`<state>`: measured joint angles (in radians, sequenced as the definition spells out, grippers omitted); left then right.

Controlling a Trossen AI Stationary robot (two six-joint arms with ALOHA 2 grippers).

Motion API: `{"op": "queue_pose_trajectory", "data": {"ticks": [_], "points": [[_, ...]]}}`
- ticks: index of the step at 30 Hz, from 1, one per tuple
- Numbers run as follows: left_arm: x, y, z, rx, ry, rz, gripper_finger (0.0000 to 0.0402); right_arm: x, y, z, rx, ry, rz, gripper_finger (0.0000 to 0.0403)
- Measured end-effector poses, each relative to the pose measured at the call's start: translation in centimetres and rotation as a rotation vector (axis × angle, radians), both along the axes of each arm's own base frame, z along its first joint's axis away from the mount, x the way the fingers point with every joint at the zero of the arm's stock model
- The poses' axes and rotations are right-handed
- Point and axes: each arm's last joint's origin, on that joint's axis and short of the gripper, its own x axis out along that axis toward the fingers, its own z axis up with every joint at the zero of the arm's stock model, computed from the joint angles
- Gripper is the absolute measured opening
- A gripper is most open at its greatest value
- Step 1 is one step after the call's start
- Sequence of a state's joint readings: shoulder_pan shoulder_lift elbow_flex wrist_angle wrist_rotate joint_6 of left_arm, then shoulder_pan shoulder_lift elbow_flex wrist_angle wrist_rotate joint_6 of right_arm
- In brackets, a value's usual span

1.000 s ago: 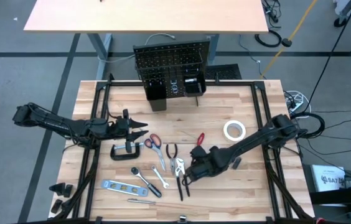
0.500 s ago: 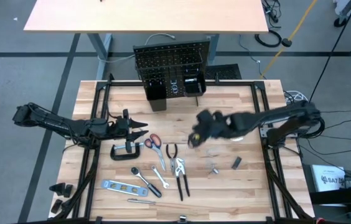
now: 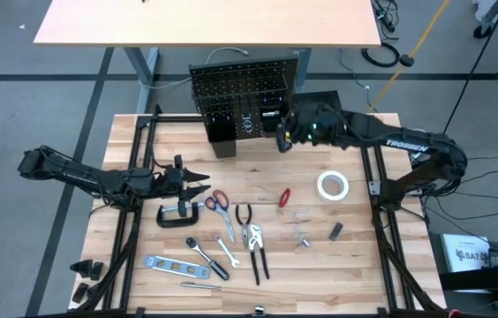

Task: Hang tools onto peg board
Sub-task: Put the left wrench socket on the right black bin on the peg board

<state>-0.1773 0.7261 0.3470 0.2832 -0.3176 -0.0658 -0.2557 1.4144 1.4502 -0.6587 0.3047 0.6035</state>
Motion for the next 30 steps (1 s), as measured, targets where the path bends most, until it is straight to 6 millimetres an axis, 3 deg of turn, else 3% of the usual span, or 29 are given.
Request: {"op": "queue_pose_trajectory", "data": {"ticks": [6, 12, 21, 30], "points": [[0.0, 0.0, 0.0, 0.002, 0.002, 0.0, 0.0132, 0.1, -2.7, -0.1, 0.003, 0.061, -0.036, 0.0052], [0.0, 0.0, 0.0, 0.003, 0.005, 0.0, 0.0132, 0.3, -4.0, -1.0, 0.012, 0.099, -0.045, 0.0052], [0.0, 0.0, -0.1, 0.004, 0.009, 0.0, 0.0132, 0.5, -4.5, -1.3, -0.005, 0.121, -0.045, 0.0053], [0.0, 0.0, -0.1, 0.004, 0.008, 0.0, 0.0132, 0.5, -4.5, -1.3, -0.01, 0.122, -0.046, 0.0112]]}}
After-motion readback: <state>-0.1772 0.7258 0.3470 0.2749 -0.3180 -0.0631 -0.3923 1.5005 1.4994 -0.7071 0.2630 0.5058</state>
